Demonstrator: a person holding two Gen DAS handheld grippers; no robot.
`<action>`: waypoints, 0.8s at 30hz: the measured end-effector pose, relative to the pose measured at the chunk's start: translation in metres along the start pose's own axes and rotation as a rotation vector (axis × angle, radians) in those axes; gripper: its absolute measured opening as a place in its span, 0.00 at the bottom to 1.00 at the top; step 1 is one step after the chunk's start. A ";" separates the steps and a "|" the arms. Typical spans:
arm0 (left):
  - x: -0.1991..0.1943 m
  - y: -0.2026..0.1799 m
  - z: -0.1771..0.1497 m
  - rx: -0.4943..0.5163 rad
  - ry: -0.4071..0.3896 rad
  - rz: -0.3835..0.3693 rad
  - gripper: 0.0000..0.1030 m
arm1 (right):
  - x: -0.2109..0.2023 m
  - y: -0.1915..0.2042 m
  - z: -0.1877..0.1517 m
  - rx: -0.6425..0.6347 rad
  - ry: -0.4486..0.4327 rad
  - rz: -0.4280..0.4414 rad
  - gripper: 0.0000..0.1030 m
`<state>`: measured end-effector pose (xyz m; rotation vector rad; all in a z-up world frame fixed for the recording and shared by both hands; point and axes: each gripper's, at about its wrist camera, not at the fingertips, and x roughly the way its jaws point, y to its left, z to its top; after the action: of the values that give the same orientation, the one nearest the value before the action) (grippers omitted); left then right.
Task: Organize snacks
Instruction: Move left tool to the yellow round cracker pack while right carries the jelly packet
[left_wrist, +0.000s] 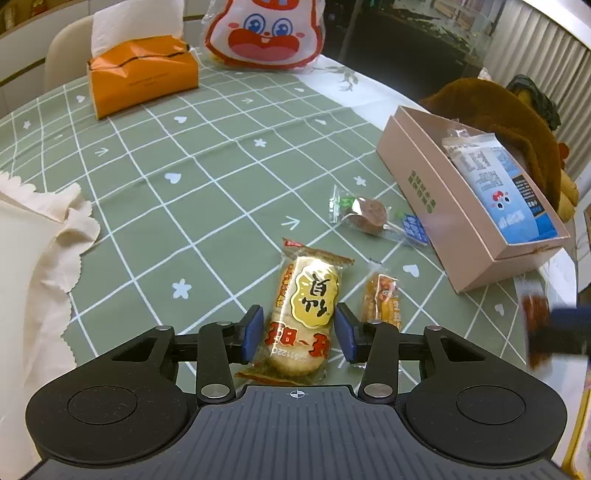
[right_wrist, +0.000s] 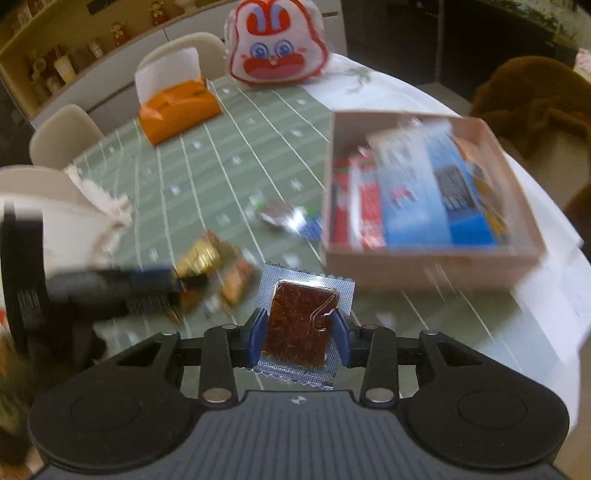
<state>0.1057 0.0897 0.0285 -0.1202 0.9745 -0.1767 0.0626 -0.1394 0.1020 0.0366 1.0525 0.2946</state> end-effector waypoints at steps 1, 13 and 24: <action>0.000 -0.001 -0.001 0.004 0.001 -0.002 0.44 | -0.001 -0.002 -0.009 0.000 0.002 -0.018 0.37; -0.032 -0.027 -0.041 0.006 0.045 -0.149 0.38 | 0.003 -0.024 -0.060 0.091 0.050 -0.082 0.37; -0.052 -0.053 -0.066 0.036 0.046 -0.182 0.38 | 0.011 -0.030 -0.071 0.081 0.059 -0.120 0.38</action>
<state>0.0171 0.0466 0.0434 -0.1728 1.0053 -0.3650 0.0138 -0.1734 0.0522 0.0373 1.1202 0.1452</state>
